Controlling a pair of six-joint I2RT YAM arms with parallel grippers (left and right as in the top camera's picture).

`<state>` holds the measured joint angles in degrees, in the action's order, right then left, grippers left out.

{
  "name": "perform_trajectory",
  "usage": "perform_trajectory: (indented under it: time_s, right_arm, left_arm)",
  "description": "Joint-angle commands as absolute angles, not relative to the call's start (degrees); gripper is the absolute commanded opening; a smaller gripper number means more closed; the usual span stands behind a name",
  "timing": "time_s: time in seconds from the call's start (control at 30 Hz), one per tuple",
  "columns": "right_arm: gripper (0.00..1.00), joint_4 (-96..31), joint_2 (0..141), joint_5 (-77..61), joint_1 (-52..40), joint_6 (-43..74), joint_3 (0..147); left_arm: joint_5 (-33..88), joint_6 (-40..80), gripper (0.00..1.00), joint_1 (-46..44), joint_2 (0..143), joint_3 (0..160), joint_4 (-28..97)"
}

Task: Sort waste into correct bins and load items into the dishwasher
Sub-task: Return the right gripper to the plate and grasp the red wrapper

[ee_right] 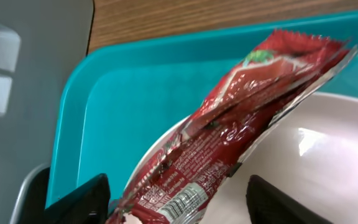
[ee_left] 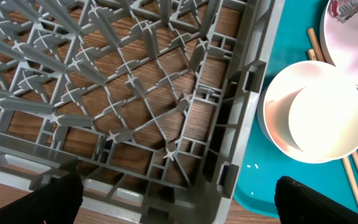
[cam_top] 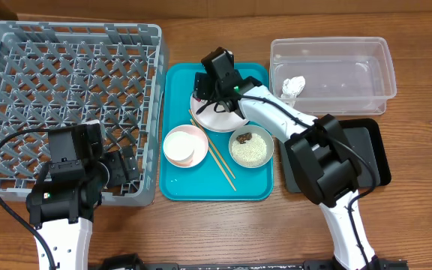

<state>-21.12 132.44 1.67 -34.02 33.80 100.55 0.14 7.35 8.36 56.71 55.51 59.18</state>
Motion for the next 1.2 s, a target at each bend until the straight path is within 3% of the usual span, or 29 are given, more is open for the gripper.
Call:
perform_trajectory:
  time_s: [0.0,0.2,0.5,0.77,0.83,0.9,1.0,1.03,1.13,1.17]
  right_arm:
    - [0.59,-21.39,132.57,1.39,-34.50,34.57,100.55]
    - [0.31,-25.58,132.57,1.39,-34.50,34.59,100.55]
    - [0.04,-26.94,131.28,1.39,-34.13,34.52,101.10]
    - [0.04,-28.42,125.16,1.39,-32.14,34.35,101.12]
    - [0.18,-28.42,124.27,1.13,-31.81,34.35,101.12]
    - [0.17,-28.49,124.07,-0.19,-31.79,34.33,101.12]
    - [0.09,-30.15,124.07,-0.71,-31.81,34.59,101.10]
    - [0.12,-30.17,124.07,-0.75,-31.88,34.59,101.10]
    - [0.50,-28.42,124.07,-0.71,-31.90,34.54,101.10]
    - [0.56,-27.38,124.07,-0.69,-31.90,34.54,101.10]
  left_arm:
    - [0.03,7.75,1.00,8.60,56.90,56.84,59.31]
    - [0.03,7.75,1.00,8.60,56.90,56.84,59.31]
    - [0.03,7.75,1.00,8.60,56.90,56.84,59.27]
    - [0.01,7.75,1.00,8.60,56.90,56.84,59.29]
    - [0.01,7.75,1.00,8.60,56.90,56.84,59.11]
    - [0.01,7.75,1.00,8.60,56.90,56.84,58.89]
    - [0.03,7.75,1.00,8.60,56.90,56.84,58.92]
    - [0.03,7.75,1.00,8.60,56.90,56.84,58.89]
    - [0.01,7.75,1.00,8.60,56.90,56.84,58.65]
    - [0.01,7.75,1.00,8.60,56.90,56.84,58.57]
